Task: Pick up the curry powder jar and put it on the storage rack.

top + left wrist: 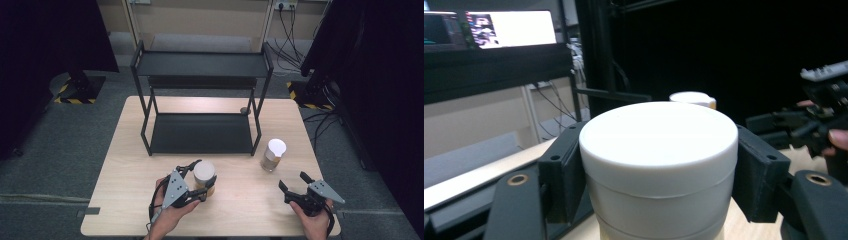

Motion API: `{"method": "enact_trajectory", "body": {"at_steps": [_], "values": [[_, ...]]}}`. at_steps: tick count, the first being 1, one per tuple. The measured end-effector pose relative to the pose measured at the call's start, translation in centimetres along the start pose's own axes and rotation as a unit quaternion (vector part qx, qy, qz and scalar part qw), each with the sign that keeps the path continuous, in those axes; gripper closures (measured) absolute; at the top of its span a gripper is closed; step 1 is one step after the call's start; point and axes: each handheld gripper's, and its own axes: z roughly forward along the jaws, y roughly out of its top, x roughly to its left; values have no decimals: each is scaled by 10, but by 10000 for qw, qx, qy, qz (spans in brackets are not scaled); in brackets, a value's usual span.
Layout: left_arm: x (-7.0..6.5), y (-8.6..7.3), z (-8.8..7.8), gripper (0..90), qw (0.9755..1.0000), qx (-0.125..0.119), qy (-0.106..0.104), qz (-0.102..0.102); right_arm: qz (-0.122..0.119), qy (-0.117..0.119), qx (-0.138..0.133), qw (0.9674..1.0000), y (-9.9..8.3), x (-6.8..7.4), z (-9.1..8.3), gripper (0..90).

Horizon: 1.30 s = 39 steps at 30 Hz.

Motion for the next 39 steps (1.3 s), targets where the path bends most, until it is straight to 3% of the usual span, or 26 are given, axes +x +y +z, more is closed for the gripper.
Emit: {"method": "enact_trajectory", "body": {"at_steps": [14, 28, 39], "values": [[-5, 19, -4, 327, 9975, -94, 691, 102, 4, 8, 3, 10000, 0, -1, 0, 61], [0, 34, -7, 328, 9944, -158, 1044, 47, 22, -3, 4, 10000, 0, 0, 0, 61], [3, 42, -8, 329, 9912, -159, 1309, 125, 17, -8, -8, 10000, 0, 0, 0, 61]]}}
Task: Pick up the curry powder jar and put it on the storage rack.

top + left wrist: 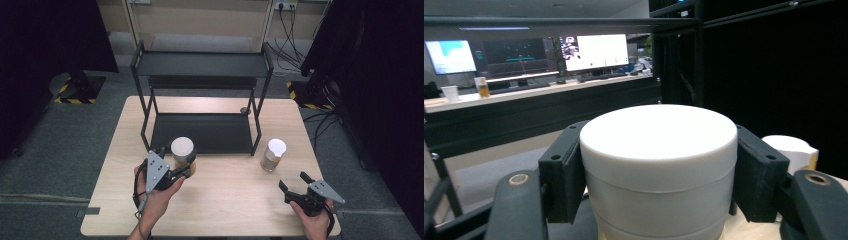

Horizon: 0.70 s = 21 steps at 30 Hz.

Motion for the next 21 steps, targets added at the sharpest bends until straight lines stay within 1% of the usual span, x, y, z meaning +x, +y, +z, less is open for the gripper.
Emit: {"method": "enact_trajectory", "body": {"at_steps": [8, 13, 21], "values": [[3, 5, 4, 329, 9998, -115, 186, -6, 18, 5, 6, 10000, 0, 0, 0, 61], [6, 7, 7, 329, 9993, -184, 312, -45, 24, 6, 1, 10000, 0, -1, 0, 61], [10, 14, 12, 329, 9985, -273, 480, -52, 27, 11, -7, 10000, 0, -1, 0, 61]]}}
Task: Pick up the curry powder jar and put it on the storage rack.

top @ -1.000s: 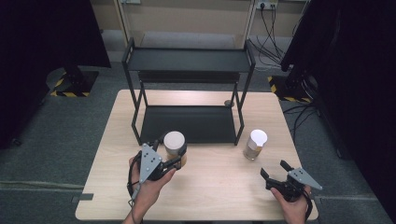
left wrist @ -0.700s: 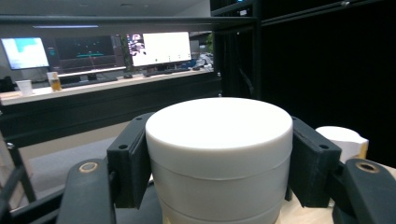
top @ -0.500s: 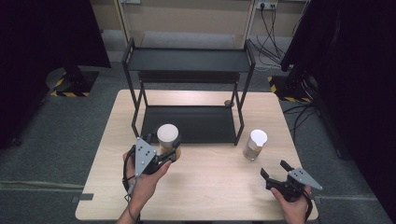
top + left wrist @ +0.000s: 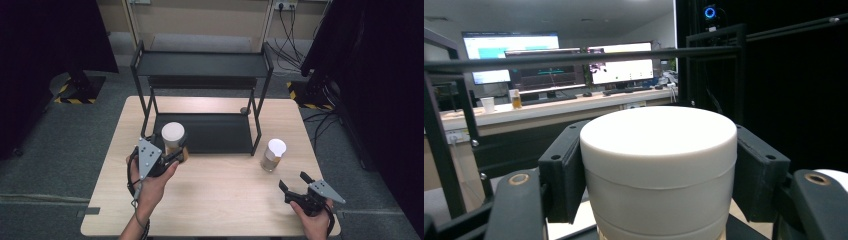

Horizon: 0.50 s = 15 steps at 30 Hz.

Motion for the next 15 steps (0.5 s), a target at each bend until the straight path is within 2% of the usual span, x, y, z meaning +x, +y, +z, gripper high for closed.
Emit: {"method": "enact_trajectory", "body": {"at_steps": [15], "values": [[6, 14, 13, 329, 9993, -163, 335, 28, 0, 10, 8, 10000, 0, 0, 0, 61]]}}
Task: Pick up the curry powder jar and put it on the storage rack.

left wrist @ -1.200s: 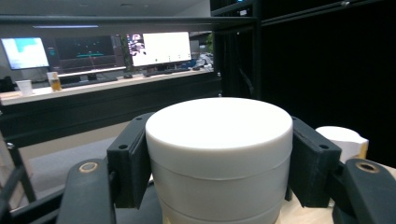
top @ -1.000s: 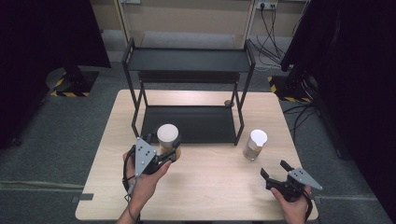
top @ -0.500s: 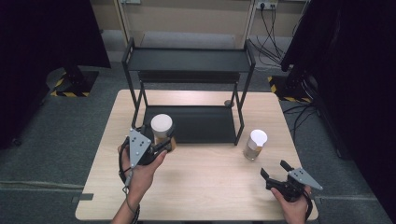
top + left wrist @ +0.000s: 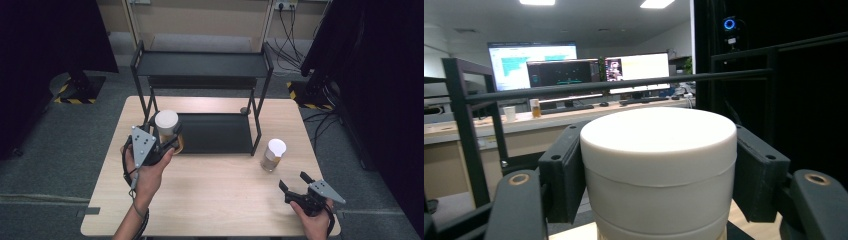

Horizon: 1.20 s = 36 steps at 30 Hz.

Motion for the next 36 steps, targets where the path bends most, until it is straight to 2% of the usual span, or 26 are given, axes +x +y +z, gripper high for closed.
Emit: {"method": "enact_trajectory", "body": {"at_steps": [36], "values": [[11, 25, 28, 330, 9988, -212, 444, -26, -7, -7, -3, 10000, 0, 0, 0, 61]]}}
